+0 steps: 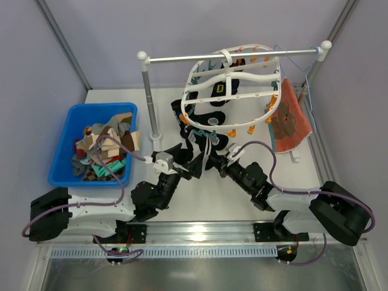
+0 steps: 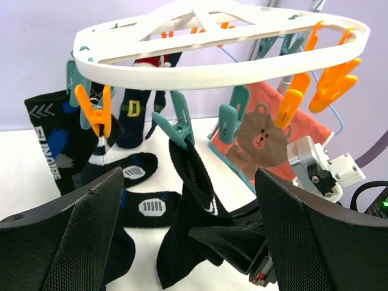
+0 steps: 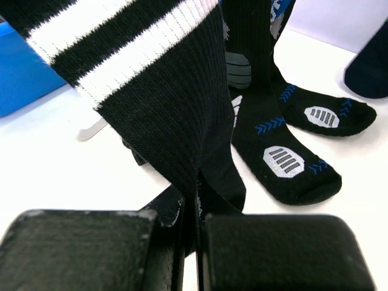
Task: Remove the socks clipped to the hanger
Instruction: Remove the sock from the hanger.
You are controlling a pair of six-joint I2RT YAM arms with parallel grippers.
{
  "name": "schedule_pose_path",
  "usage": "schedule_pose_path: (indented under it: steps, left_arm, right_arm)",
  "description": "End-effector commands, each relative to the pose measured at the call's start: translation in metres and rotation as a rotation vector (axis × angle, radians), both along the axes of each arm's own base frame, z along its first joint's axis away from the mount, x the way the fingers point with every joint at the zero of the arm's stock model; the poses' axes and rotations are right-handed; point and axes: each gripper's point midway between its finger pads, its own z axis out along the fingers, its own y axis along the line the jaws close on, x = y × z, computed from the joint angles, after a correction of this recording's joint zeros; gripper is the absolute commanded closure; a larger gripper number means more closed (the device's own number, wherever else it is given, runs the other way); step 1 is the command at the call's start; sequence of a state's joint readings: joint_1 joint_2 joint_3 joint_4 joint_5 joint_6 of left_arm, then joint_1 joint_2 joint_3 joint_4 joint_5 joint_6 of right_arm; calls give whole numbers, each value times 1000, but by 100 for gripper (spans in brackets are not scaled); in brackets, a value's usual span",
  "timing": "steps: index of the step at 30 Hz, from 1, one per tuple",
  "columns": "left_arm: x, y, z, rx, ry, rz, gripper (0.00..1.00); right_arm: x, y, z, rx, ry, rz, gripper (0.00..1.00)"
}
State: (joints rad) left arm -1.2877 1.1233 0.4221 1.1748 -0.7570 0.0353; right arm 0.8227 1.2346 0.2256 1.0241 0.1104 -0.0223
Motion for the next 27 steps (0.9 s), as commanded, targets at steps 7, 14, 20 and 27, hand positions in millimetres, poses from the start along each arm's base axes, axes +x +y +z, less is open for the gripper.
schedule_pose_path:
  steps: [7,14,20,27]
  left_arm:
    - [20,-6,20,27,81,149,16]
    - [33,-10,29,57,100,268,16]
    - [38,-1,39,19,95,332,18]
    - [53,-18,45,46,128,304,18]
  right_arm:
    - [0,1,26,56,-77,-3,96]
    - [0,-1,24,38,-74,-10,96]
    - [-5,-1,25,38,-75,9,96]
    - [-10,-5,29,48,-85,19,96]
